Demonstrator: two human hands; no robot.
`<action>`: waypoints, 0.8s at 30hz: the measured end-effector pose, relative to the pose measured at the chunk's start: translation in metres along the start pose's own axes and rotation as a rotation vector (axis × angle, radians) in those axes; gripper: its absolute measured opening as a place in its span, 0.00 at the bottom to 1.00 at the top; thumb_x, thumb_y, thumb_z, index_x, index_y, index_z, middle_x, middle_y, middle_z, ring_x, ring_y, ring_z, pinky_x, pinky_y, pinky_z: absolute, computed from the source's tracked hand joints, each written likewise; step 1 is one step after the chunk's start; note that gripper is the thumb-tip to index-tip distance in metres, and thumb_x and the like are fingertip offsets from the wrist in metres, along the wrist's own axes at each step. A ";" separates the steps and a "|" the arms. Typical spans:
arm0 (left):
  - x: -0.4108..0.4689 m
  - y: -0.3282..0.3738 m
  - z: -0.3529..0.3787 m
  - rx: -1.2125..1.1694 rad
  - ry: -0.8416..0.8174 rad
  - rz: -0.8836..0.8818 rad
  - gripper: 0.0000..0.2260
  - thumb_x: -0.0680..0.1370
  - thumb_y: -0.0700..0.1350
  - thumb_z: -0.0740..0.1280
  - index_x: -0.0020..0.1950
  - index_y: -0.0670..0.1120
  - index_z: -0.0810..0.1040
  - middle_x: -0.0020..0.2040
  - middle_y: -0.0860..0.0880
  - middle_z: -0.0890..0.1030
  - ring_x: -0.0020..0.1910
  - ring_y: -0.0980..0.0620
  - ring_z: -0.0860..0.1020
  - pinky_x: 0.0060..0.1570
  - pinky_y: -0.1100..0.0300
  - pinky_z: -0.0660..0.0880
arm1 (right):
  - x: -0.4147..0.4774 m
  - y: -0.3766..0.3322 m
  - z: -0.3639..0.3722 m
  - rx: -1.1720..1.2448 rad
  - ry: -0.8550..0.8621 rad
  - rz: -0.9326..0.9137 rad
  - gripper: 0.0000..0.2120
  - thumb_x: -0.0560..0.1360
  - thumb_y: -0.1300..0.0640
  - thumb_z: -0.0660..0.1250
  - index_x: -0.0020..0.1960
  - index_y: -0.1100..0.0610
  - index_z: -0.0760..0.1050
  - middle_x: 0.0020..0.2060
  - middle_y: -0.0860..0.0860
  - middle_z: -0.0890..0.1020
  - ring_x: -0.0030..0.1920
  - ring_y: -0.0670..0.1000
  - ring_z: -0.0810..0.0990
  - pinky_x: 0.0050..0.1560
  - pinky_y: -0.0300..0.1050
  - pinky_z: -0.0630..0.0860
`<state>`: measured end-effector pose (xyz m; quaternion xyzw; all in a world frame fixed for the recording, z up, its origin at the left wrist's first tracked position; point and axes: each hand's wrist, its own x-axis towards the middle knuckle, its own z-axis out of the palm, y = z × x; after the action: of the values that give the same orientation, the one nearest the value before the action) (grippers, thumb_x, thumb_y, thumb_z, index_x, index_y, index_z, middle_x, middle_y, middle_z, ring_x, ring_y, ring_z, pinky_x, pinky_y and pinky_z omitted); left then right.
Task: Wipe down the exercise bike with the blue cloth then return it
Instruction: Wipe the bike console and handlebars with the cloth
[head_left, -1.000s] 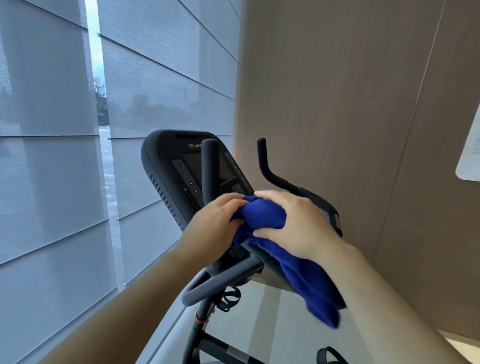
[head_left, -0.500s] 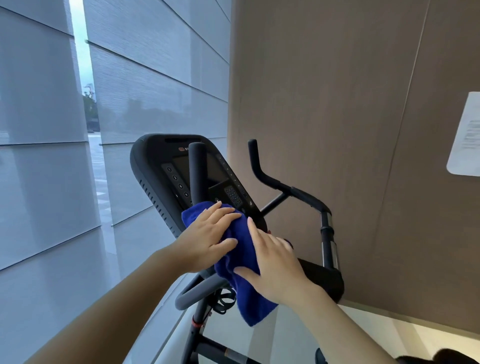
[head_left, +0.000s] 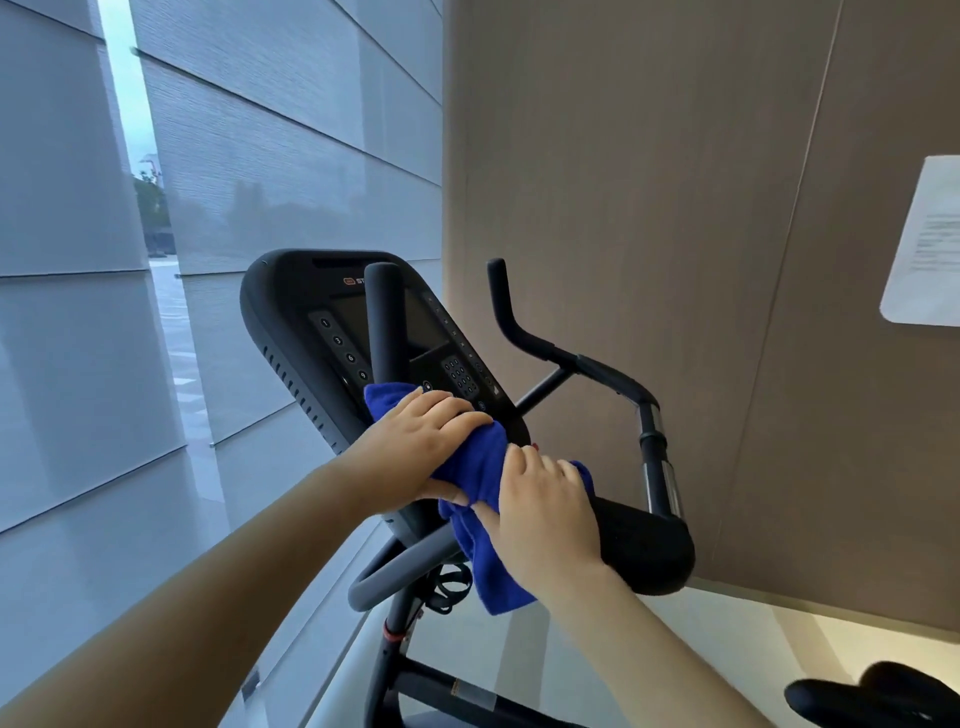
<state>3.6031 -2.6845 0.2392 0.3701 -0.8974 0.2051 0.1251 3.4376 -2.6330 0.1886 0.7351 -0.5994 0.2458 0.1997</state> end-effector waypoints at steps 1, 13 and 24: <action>0.004 -0.004 -0.003 -0.001 -0.035 0.026 0.36 0.69 0.66 0.64 0.72 0.53 0.58 0.69 0.53 0.66 0.70 0.51 0.60 0.72 0.52 0.50 | 0.005 0.002 -0.003 0.022 -0.027 -0.018 0.23 0.75 0.39 0.60 0.58 0.57 0.67 0.52 0.53 0.78 0.51 0.53 0.78 0.55 0.48 0.71; 0.000 -0.003 0.004 -0.027 0.094 0.066 0.38 0.66 0.63 0.70 0.70 0.48 0.63 0.65 0.49 0.71 0.63 0.47 0.68 0.64 0.54 0.62 | -0.001 -0.011 -0.003 -0.053 0.012 0.075 0.20 0.76 0.43 0.61 0.59 0.58 0.66 0.53 0.52 0.77 0.51 0.52 0.77 0.55 0.47 0.70; -0.015 -0.007 0.027 0.035 0.366 0.152 0.34 0.61 0.51 0.78 0.64 0.44 0.73 0.58 0.44 0.78 0.57 0.41 0.76 0.57 0.49 0.74 | -0.016 -0.044 0.011 -0.200 0.188 0.282 0.27 0.67 0.49 0.75 0.60 0.61 0.73 0.56 0.56 0.81 0.59 0.57 0.78 0.60 0.53 0.72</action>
<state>3.6162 -2.6922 0.2114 0.2600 -0.8813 0.2932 0.2640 3.4790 -2.6179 0.1704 0.5942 -0.6966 0.2779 0.2905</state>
